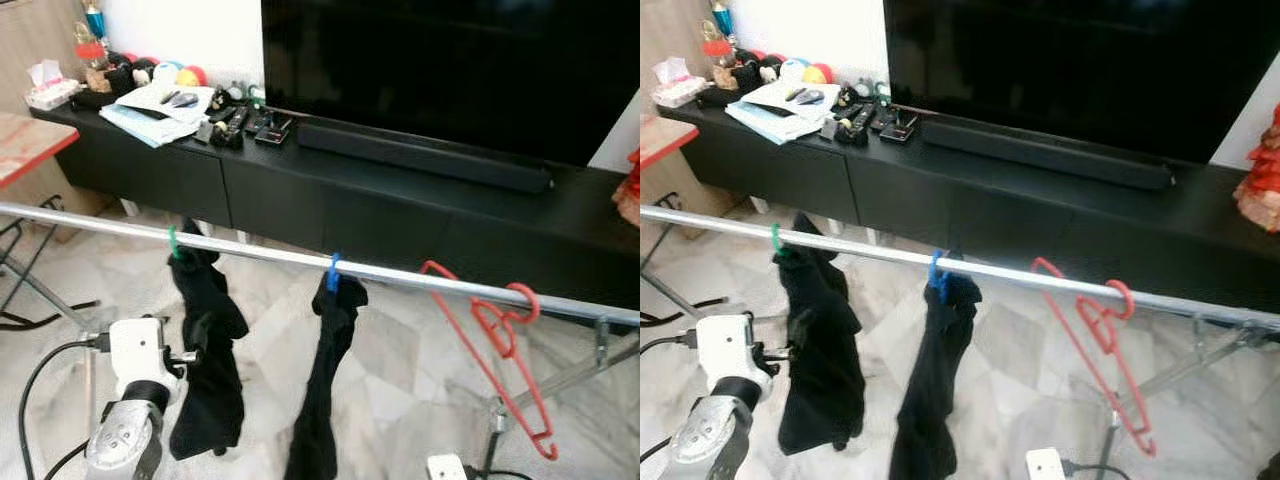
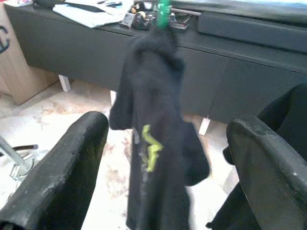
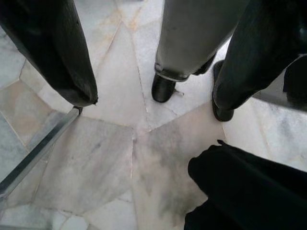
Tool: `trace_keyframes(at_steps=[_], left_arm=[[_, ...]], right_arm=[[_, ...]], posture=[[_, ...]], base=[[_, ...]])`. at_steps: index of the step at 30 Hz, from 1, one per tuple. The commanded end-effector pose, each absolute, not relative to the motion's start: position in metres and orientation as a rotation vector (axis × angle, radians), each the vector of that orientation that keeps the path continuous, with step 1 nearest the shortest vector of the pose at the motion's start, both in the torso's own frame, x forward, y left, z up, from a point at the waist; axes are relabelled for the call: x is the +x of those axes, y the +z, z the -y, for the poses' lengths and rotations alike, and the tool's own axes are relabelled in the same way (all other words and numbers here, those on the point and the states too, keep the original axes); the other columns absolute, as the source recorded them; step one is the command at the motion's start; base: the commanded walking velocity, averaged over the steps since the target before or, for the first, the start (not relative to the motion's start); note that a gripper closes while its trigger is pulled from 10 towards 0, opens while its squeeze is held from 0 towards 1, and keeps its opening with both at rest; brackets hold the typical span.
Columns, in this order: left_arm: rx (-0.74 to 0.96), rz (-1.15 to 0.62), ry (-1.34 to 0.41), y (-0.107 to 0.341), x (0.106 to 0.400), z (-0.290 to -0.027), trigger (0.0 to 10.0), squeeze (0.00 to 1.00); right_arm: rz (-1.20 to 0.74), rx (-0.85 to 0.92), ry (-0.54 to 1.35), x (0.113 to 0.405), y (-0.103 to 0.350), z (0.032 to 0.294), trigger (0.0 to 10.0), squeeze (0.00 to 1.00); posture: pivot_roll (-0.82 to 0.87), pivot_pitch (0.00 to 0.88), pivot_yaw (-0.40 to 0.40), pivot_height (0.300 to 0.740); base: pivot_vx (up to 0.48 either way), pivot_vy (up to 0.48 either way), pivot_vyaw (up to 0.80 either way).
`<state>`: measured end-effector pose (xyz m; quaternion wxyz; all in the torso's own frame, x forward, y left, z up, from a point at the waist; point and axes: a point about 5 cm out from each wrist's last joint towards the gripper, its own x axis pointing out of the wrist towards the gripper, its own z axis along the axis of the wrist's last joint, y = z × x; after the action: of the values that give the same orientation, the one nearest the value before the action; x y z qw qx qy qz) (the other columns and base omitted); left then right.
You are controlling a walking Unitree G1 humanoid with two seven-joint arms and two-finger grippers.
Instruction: Hang hanger
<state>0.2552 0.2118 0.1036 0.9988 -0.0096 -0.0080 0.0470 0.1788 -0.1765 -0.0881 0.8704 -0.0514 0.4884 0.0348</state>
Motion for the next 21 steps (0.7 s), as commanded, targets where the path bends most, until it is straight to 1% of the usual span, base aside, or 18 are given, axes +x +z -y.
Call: trace_keyframes(at_steps=[1, 8, 12, 21], left_arm=[[-0.003, 0.004, 0.102, 0.102, 0.254, -0.214, 10.0, 0.00], [0.014, -0.031, 0.094, 0.101, 0.260, -0.218, 10.0, 0.00], [-0.018, -0.023, 0.011, 0.102, 0.262, -0.210, 10.0, 0.00], [-0.012, -0.047, -0.001, 0.100, 0.264, -0.208, 10.0, 0.00]], right_arm=[[-1.038, -0.109, 0.077, 0.175, -0.090, 0.176, 10.0, 0.00], [-1.037, -0.110, 0.078, 0.175, -0.090, 0.176, 10.0, 0.00], [-1.036, -0.109, 0.077, 0.175, -0.090, 0.176, 10.0, 0.00], [-1.036, -0.108, 0.076, 0.176, -0.090, 0.175, 10.0, 0.00]], posture=[[-0.01, 0.075, -0.015, 0.740], [0.00, 0.071, -0.017, 0.740], [-0.01, 0.073, -0.016, 0.740], [0.00, 0.077, -0.016, 0.740]], base=[[0.000, 0.000, 0.00], [0.000, 0.000, 0.00], [0.000, 0.000, 0.00], [0.000, 0.000, 0.00]])
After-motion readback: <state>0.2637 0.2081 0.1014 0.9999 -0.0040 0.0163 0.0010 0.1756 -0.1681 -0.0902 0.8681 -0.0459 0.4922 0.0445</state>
